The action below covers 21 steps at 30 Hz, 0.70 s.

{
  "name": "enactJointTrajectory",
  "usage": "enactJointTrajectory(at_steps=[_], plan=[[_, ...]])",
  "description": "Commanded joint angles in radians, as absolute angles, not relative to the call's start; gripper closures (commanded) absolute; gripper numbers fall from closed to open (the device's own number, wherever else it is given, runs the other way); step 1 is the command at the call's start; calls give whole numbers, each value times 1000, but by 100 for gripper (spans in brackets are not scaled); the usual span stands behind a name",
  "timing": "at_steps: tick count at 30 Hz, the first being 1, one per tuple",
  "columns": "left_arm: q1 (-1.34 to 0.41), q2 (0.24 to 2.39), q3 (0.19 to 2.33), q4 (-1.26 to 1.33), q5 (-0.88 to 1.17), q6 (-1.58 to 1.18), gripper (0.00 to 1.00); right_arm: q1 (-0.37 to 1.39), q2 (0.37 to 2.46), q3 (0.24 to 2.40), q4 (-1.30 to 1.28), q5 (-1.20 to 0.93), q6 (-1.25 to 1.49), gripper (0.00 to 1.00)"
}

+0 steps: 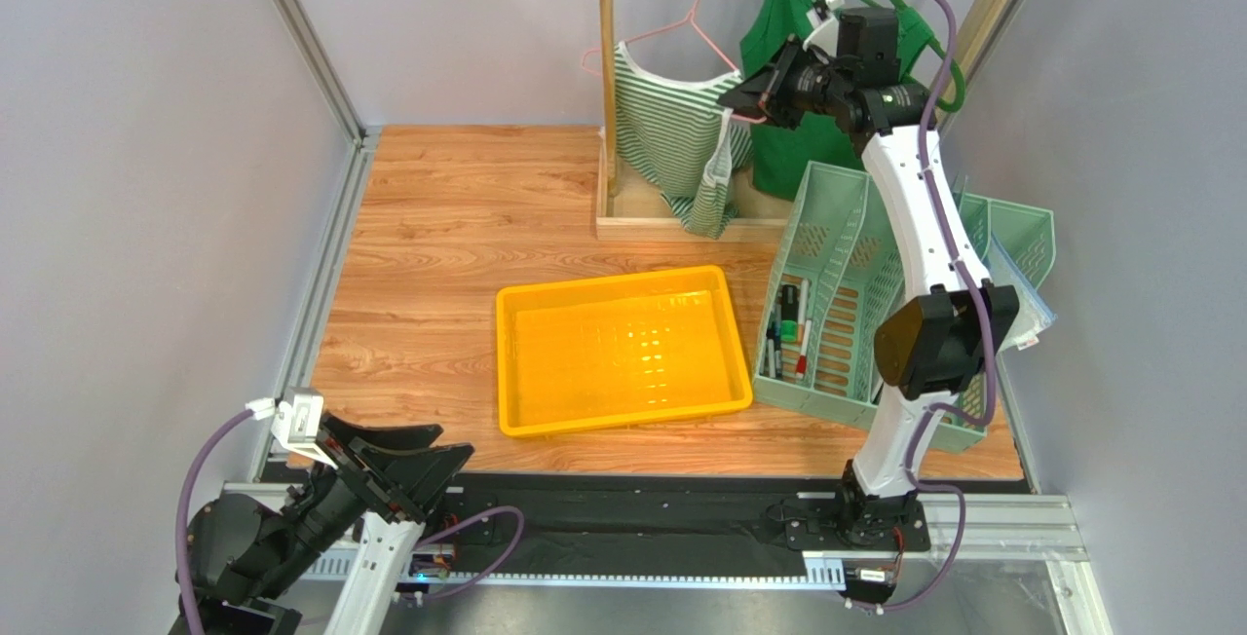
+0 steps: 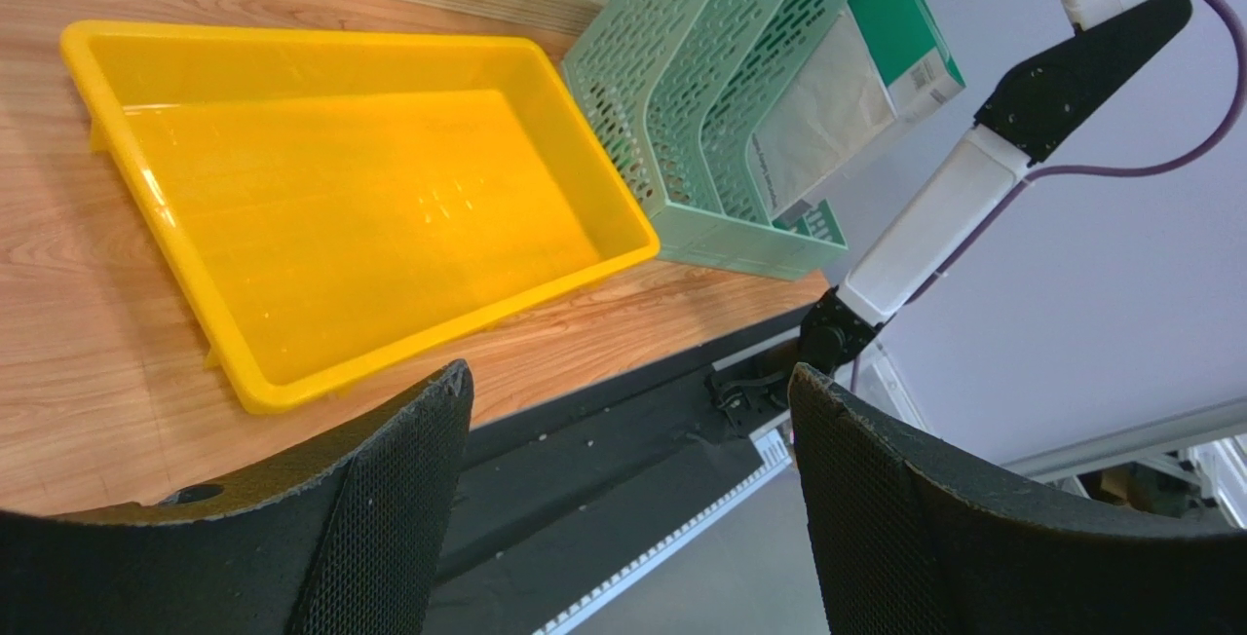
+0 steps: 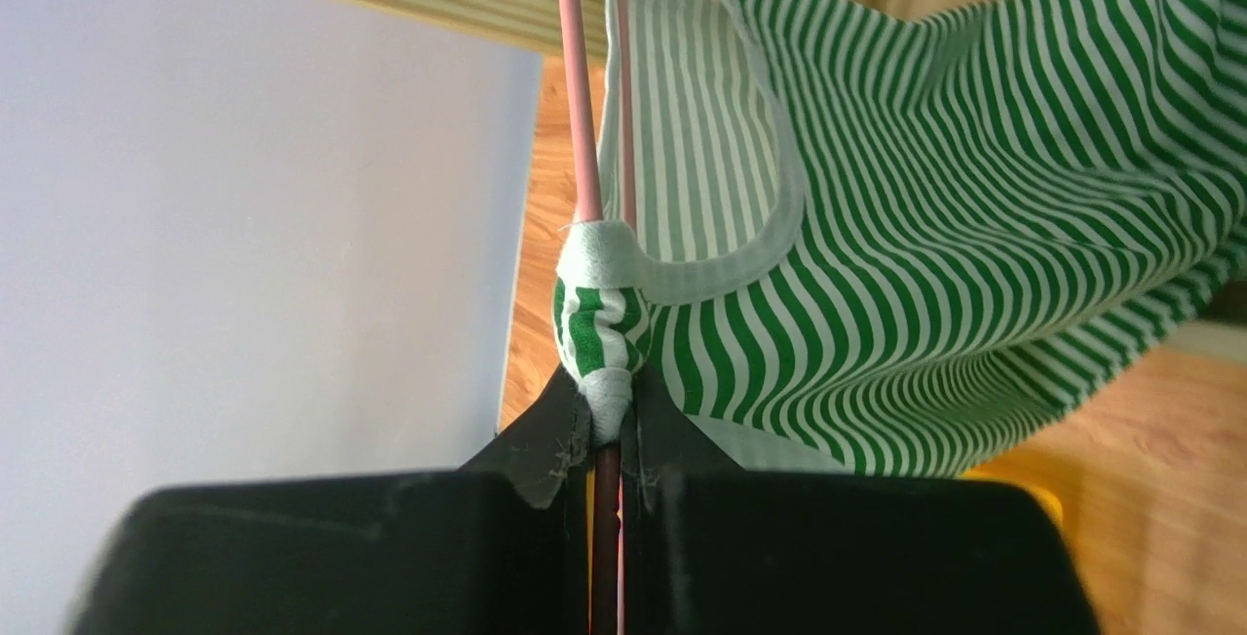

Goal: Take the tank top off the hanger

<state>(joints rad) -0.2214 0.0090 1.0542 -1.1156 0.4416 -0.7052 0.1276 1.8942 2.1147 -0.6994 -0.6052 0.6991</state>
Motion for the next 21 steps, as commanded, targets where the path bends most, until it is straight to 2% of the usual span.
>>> enactJointTrajectory(at_steps=[1, 12, 17, 21], plan=[[-222, 33, 1063, -1106, 477, -709, 16, 126, 1699, 1988, -615, -614, 652, 100], [-222, 124, 1040, -1055, 482, -699, 17, 124, 1223, 1559, -686, -252, 459, 100], [-222, 150, 985, -1033, 486, -712, 18, 124, 1050, 1499, -724, -137, 410, 100], [-224, 187, 924, -941, 526, -739, 18, 124, 977, 1506, -690, -178, 394, 100]])
